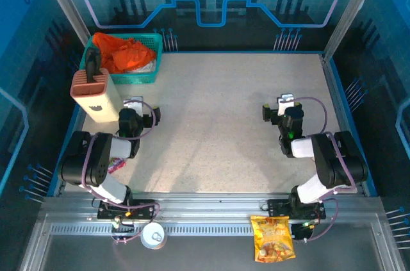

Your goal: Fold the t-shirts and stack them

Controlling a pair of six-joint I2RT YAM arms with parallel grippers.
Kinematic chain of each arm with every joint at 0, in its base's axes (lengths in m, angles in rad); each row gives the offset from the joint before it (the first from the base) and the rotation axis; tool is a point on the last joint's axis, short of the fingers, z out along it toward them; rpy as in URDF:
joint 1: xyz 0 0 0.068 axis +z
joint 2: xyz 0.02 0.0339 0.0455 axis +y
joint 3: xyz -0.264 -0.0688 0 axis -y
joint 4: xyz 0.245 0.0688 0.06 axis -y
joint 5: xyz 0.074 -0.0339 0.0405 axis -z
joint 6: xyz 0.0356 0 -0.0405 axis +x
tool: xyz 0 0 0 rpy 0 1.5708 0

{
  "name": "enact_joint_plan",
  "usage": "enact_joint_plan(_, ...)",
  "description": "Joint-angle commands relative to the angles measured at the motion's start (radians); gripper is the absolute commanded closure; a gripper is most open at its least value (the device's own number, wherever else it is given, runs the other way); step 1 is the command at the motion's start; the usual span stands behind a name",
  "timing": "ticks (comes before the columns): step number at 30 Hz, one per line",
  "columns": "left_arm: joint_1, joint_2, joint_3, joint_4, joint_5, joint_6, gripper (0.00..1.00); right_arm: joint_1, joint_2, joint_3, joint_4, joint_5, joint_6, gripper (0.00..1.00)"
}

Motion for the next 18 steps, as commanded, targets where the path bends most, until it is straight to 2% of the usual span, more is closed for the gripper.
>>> enact_joint_plan(1,0.002,-0.016,0.013,0.021,0.027,0.001,0.01,0.010,-0.005,-0.007,0.029,0.012,0.012,0.00)
enact_joint_plan(11,0.000,-0.015,0.013,0.022,0.025,0.002,0.01,0.009,-0.008,-0.041,0.088,0.023,0.017,0.00)
enact_joint_plan(18,0.001,-0.016,0.012,0.021,0.026,0.001,0.00,0.006,-0.007,-0.013,0.035,0.025,0.023,0.00)
